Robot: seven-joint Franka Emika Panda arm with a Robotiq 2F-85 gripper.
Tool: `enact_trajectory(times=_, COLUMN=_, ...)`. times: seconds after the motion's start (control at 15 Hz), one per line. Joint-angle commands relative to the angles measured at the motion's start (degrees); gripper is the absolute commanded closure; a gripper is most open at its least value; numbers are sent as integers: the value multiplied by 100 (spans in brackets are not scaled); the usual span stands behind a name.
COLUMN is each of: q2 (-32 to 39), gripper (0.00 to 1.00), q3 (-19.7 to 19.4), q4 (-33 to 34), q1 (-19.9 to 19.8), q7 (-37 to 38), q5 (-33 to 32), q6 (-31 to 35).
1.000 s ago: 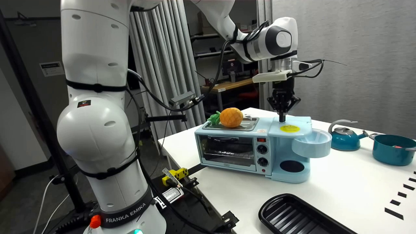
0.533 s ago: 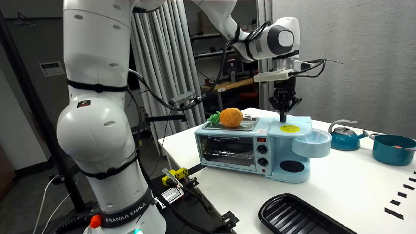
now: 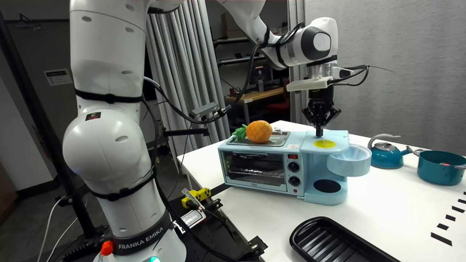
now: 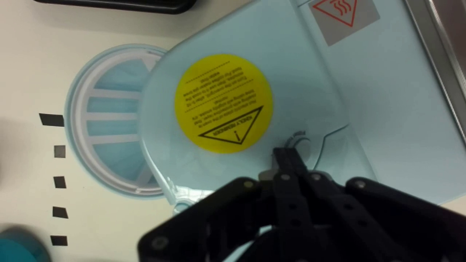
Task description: Push the button to open the chamber of the breakfast maker
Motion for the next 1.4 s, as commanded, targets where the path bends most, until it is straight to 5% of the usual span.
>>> enact_trajectory(times=0.0, q2=-383, gripper=100, q3=-53, q4=-381, q1=-76, q7=-202, q5=-138, q6=172)
enact_trajectory(times=1.33, q2=-2520, gripper=100, q3=-355, q4=-2785, q1=-368, q7=-12, q5=-195, q6=2475)
